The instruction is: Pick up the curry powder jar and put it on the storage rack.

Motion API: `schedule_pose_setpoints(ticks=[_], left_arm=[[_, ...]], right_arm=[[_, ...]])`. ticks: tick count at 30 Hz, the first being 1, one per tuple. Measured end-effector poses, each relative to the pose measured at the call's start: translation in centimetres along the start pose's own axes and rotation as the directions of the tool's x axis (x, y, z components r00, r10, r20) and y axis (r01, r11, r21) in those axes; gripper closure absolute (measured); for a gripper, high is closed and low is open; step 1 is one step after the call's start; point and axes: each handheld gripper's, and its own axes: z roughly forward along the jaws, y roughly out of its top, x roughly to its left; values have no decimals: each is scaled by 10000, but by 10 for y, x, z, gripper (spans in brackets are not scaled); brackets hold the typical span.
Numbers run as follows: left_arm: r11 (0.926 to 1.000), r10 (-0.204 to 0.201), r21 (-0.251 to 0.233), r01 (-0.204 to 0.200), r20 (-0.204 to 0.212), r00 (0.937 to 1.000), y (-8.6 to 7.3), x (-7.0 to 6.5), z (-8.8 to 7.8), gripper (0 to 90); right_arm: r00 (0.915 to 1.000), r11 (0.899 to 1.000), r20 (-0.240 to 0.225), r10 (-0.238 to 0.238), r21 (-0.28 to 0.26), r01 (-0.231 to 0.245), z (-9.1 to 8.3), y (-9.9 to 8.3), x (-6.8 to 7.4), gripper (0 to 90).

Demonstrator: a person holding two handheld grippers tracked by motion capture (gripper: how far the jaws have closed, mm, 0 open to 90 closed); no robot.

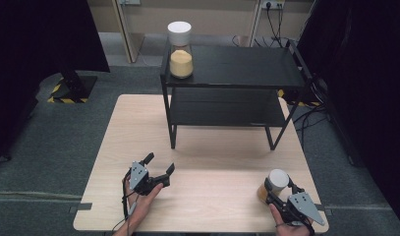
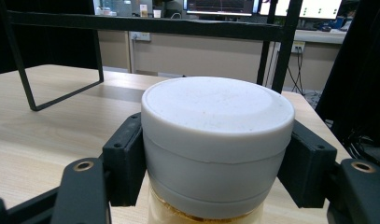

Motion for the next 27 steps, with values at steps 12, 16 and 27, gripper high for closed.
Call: schedule_pose_setpoints(ticks=[12, 16, 27], left_arm=[[10000, -12, 5, 12, -3, 10000, 0, 0, 0, 73], [10000, -1, -1, 1, -4, 10000, 0, 0, 0, 73], [10000, 0, -1, 0, -7, 10000, 0, 0, 0, 73]], right_arm=[[9999, 9999, 42, 163, -22, -163, -3, 6, 1, 338], [9998, 9997, 9, 199, -171, -198, -4, 10, 1, 338], [9999, 9972, -77, 104, -744, -109, -3, 23, 4, 338]])
